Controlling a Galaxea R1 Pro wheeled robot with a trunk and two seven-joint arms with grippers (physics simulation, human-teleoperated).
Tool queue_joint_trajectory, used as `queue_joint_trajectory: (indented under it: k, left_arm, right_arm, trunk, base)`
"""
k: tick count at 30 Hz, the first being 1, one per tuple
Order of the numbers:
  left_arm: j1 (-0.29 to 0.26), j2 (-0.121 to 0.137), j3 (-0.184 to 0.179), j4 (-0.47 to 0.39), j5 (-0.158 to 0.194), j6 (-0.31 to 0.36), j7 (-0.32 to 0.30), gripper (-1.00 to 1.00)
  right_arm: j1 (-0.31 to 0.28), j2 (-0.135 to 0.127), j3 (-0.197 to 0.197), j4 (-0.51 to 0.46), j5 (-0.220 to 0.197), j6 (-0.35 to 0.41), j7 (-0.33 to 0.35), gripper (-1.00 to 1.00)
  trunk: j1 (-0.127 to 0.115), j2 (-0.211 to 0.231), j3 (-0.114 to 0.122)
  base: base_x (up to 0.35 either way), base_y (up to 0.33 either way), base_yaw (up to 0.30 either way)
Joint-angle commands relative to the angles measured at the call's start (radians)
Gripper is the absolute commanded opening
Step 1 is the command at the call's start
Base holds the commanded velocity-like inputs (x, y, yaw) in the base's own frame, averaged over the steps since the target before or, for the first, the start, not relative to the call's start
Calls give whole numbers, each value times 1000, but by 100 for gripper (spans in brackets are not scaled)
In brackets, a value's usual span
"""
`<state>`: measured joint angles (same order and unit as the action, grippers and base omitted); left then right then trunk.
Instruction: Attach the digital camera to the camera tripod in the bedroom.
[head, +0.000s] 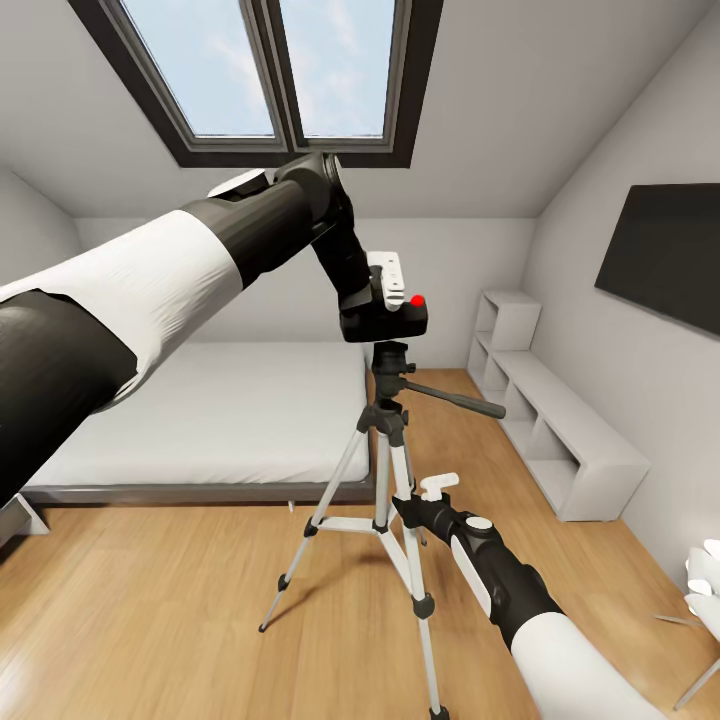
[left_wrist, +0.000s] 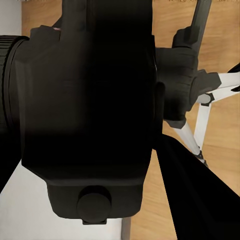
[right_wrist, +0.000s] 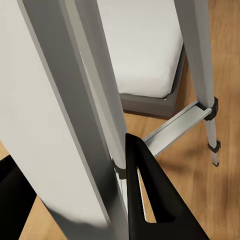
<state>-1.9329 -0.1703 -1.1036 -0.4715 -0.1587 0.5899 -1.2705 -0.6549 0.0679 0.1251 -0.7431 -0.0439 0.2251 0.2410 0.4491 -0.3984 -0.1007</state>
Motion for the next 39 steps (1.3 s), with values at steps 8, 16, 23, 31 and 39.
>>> queue_joint_trajectory:
  k: [8, 16, 23, 31, 39]
  left_arm:
    - [-1, 0, -1, -1, -1, 7, -4, -100]
    - [-1, 0, -1, 0, 1, 7, -4, 100]
    - [-1, 0, -1, 1, 7, 7, 1, 100]
    - [-1, 0, -1, 1, 7, 7, 2, 100]
    - [-2, 0, -1, 1, 8, 7, 2, 100]
  right_arm:
    - [0, 0, 1, 4, 74, 5, -3, -100]
    - [0, 0, 0, 4, 74, 5, -3, -100]
    - [0, 0, 0, 4, 75, 5, -3, -100]
    - [0, 0, 0, 4, 75, 5, -3, -100]
    - [0, 0, -1, 4, 75, 5, -3, -100]
  trunk:
    - [1, -2, -3]
    - [1, -2, -3]
    - [1, -2, -3]
    - [1, -2, -3]
    - [1, -2, -3]
  base:
    - [0, 0, 0]
    - [0, 0, 0]
    - [0, 0, 0]
    - [0, 0, 0]
    - [0, 0, 0]
